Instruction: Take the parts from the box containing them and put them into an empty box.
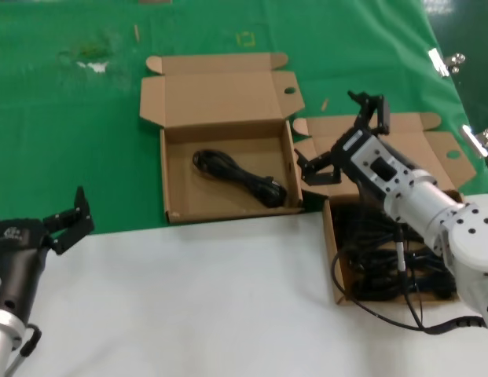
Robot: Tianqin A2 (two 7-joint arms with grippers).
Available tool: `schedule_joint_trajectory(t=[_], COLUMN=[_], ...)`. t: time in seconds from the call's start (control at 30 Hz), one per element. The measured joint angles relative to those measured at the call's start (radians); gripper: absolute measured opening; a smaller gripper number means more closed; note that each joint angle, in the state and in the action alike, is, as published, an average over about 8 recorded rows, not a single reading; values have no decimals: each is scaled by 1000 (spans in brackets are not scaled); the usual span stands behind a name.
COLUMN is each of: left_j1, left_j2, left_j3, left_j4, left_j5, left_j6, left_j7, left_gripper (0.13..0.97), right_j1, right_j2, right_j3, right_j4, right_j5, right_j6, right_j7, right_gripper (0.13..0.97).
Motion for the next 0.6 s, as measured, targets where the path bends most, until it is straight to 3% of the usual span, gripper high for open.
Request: schedule_joint_trajectory(t=[0.6], left_j1=[0], left_j2=[0], left_j3=[0], left_j4=[0], left_j5=[0], left_j6=[0], left_j7=[0], left_gripper=[966], right_j1=[-113], right_j2=[-1], right_j3=[46], right_j4=[109], right_j5=[50], right_j6=[56], right_j7=[65], right_gripper=[966])
